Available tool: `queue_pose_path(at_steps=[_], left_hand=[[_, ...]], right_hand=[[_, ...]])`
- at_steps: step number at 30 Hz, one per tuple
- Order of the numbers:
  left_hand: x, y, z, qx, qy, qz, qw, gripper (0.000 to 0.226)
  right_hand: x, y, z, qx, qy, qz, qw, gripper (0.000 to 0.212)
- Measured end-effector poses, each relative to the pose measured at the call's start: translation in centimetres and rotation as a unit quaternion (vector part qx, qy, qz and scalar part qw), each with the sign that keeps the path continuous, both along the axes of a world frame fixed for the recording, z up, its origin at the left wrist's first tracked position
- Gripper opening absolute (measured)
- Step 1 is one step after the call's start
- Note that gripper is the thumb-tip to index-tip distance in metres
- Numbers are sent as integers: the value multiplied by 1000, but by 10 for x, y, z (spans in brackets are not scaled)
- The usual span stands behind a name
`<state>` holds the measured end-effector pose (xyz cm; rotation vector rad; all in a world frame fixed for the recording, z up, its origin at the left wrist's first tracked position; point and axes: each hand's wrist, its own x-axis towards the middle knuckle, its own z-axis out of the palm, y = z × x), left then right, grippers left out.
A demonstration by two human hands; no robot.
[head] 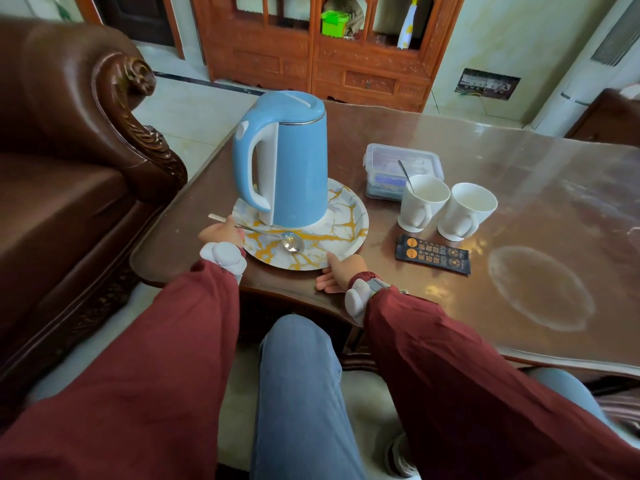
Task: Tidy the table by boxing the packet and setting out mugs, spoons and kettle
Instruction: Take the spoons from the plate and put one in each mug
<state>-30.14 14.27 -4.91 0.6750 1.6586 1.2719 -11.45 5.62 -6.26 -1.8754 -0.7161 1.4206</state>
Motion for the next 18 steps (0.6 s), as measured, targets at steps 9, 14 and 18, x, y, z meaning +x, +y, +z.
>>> queue_pose_path(at_steps=[9,14,18], left_hand=[[18,-30,5,84,-138,-11,987,23],[40,-41,24,114,-151,-23,982,25],[64,-51,36,131,-166,-41,976,19]], right_hand=[[4,-19,-5,76,-133,13,988,38],[19,-21,6,151,-152,-5,977,36],[36,-23,18,180,-163,-20,970,37]])
